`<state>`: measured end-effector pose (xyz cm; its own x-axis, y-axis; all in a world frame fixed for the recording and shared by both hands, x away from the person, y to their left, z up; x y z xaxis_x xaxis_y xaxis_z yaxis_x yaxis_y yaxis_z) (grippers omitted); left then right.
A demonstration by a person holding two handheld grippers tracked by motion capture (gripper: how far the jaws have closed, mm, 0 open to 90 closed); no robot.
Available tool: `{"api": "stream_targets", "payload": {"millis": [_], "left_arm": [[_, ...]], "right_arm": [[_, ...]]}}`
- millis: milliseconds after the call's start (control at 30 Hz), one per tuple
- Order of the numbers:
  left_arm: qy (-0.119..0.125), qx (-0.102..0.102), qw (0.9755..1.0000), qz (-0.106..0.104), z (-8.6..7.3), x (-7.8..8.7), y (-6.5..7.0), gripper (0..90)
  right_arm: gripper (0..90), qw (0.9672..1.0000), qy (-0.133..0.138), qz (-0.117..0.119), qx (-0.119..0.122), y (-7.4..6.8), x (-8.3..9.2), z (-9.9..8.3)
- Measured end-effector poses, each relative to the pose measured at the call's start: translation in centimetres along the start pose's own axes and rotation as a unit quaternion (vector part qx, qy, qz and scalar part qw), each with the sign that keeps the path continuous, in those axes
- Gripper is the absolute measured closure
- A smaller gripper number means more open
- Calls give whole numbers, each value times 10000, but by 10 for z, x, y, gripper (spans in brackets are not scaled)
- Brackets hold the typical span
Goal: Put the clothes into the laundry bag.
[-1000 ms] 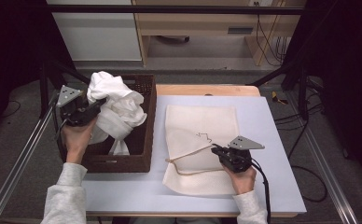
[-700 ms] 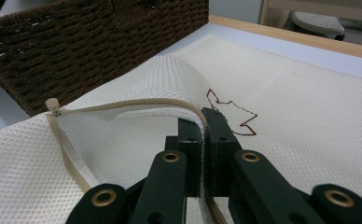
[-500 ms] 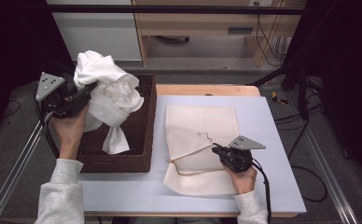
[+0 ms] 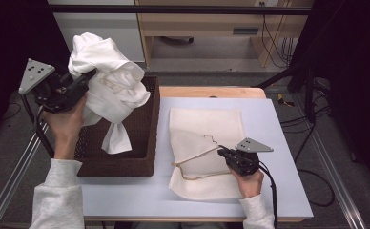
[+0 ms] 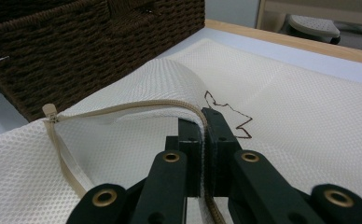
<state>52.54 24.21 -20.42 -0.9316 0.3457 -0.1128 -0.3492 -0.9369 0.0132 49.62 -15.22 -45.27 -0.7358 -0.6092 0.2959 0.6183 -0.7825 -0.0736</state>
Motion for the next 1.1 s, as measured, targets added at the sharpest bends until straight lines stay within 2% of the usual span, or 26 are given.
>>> {"api": "stream_targets", "payload": {"millis": [200,433,533,700,767,1100], "left_arm": [[137,-139,9996,-214,19,9,19,740],[256,-133,9975,-642,27,20,46,740],[363,-207,9951,-898,31,24,63,740],[305,-204,9922,-1194,28,30,86,740],[302,-218,9901,-1352,23,31,99,739],[176,-227,9816,-1888,1,33,142,740]], "right_arm": [[873,10000,10,-7,1,0,0,1],[874,10000,12,-10,10,2,0,2],[874,10000,7,-18,-7,2,0,2],[874,10000,24,-48,-2,4,0,3],[874,10000,7,-54,-22,5,-1,3],[874,9999,19,-120,-87,9,-2,4]]}}
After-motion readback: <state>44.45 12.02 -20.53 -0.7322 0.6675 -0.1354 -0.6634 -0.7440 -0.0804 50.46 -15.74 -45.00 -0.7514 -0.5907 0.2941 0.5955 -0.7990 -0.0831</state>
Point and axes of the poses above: each handheld gripper's, and its own axes: x roughly backward along the jaws, z roughly out of its top, y roughly to its right, the point moved 6 cm from there along -x, roughly forward along the jaws, and after that the axes turned 7 degrees about y, right-handed, at the moved point
